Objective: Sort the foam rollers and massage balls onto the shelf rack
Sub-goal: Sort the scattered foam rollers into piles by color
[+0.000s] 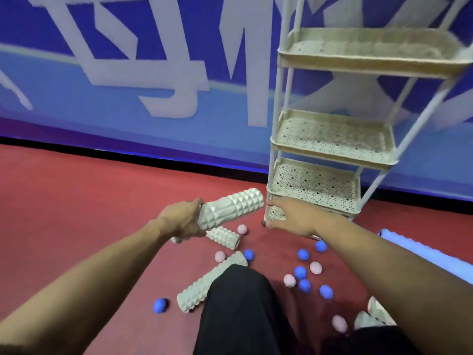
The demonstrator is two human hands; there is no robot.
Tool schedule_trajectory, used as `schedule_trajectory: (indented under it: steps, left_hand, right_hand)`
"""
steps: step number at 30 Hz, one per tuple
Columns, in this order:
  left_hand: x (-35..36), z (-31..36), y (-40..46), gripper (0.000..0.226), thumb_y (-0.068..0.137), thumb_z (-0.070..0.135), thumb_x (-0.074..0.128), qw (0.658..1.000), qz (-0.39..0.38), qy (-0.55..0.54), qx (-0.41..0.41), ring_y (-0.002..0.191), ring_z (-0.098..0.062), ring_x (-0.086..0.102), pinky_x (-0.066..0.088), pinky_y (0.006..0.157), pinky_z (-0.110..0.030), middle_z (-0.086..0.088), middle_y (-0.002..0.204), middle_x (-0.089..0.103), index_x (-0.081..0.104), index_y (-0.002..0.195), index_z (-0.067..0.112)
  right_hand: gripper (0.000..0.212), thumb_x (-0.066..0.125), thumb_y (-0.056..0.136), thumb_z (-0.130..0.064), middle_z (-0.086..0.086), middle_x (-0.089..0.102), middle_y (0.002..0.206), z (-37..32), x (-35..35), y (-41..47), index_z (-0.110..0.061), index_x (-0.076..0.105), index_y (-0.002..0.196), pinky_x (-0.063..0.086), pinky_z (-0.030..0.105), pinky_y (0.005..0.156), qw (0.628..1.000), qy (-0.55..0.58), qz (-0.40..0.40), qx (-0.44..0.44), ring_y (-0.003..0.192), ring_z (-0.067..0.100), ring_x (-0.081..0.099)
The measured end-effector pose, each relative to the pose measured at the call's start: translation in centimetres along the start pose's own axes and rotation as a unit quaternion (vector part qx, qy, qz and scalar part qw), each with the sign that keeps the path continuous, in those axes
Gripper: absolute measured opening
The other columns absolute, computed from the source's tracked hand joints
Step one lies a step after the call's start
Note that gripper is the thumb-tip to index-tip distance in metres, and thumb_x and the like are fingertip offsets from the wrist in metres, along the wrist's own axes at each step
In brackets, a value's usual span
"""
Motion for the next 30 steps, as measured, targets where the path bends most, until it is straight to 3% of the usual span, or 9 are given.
schedule_trajectory:
  steps: [2, 6, 12, 17, 21, 25, 30]
  left_hand:
    - [-3.8, 2.8, -1.7, 0.075, 0.075, 0.057, 0.072, 0.995, 0.06, 0.043, 0.061, 0.071, -0.019, 0.062, 0.054, 0.068, -0.037, 0.004, 0.096, 0.065, 0.038, 0.132, 0.024]
    - [-8.9, 9.4, -4.4, 0.085, 0.072, 0.062, 0.071, 0.967, 0.151, 0.106, 0.176, 0.112, -0.026, 0.061, 0.048, 0.079, -0.038, 0.007, 0.133, 0.057, 0.034, 0.142, 0.029]
    - [-12.4, 22.3, -8.3, 0.083, 0.077, 0.064, 0.068, 0.896, 0.24, 0.138, 0.348, 0.117, -0.025, 0.058, 0.05, 0.076, -0.039, 0.009, 0.138, 0.054, 0.032, 0.144, 0.03]
    - [-11.7, 32.6, -9.6, 0.085, 0.073, 0.069, 0.066, 0.834, 0.238, 0.132, 0.481, 0.114, -0.022, 0.059, 0.052, 0.076, -0.037, 0.007, 0.132, 0.057, 0.036, 0.142, 0.028]
    - [-8.9, 39.3, -9.4, 0.089, 0.075, 0.076, 0.06, 0.824, 0.19, 0.13, 0.517, 0.119, -0.022, 0.056, 0.052, 0.084, -0.042, 0.004, 0.133, 0.053, 0.03, 0.145, 0.029]
    - [-4.7, 44.1, -8.2, 0.087, 0.085, 0.071, 0.054, 0.819, 0.191, 0.134, 0.524, 0.119, -0.026, 0.054, 0.047, 0.095, -0.04, -0.002, 0.137, 0.052, 0.027, 0.154, 0.024]
    - [-0.1, 46.9, -5.1, 0.064, 0.096, 0.055, 0.048, 0.857, 0.164, 0.081, 0.482, 0.127, -0.024, 0.05, 0.048, 0.097, -0.043, 0.001, 0.141, 0.047, 0.031, 0.151, 0.028]
  right_hand:
    - [0.075, 0.064, 0.086, -0.062, 0.002, 0.044, 0.152, -0.1, -2.9, -2.6, -0.027, 0.04, 0.149, 0.036, 0.04, 0.113, 0.999, -0.008, 0.037, -0.009, 0.137, 0.025, 0.044]
    - [0.082, 0.071, 0.08, -0.061, -0.001, 0.042, 0.154, 1.0, -8.0, -8.1, -0.027, 0.04, 0.149, 0.034, 0.041, 0.115, 0.992, -0.038, 0.115, -0.016, 0.14, 0.025, 0.04]
    - [0.094, 0.073, 0.07, -0.07, -0.001, 0.051, 0.147, 6.2, -12.0, -16.8, -0.031, 0.038, 0.149, 0.041, 0.039, 0.107, 0.985, -0.071, 0.15, 0.036, 0.132, 0.025, 0.049]
    - [0.084, 0.077, 0.061, -0.072, -0.013, 0.062, 0.125, 11.7, -11.8, -25.7, -0.042, 0.046, 0.133, 0.049, 0.04, 0.093, 0.987, -0.029, 0.115, 0.107, 0.111, 0.018, 0.06]
    - [0.077, 0.073, 0.059, -0.076, -0.018, 0.064, 0.107, 15.9, -9.3, -31.4, -0.046, 0.048, 0.125, 0.054, 0.039, 0.08, 0.979, -0.007, 0.133, 0.157, 0.089, 0.013, 0.065]
    - [0.08, 0.07, 0.061, -0.076, -0.013, 0.06, 0.117, 21.3, -4.8, -34.5, -0.042, 0.048, 0.129, 0.047, 0.037, 0.084, 0.966, -0.017, 0.146, 0.213, 0.105, 0.017, 0.06]
    - [0.085, 0.067, 0.07, -0.073, -0.003, 0.056, 0.129, 28.7, 3.2, -37.4, -0.031, 0.042, 0.14, 0.039, 0.043, 0.095, 0.947, -0.037, 0.092, 0.306, 0.116, 0.024, 0.057]
Point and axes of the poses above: each hand's wrist, its own y-axis towards the middle knuckle, its own x-axis out of the palm, z = x × y, the point moved 2 cm from there along y, towards the middle knuckle
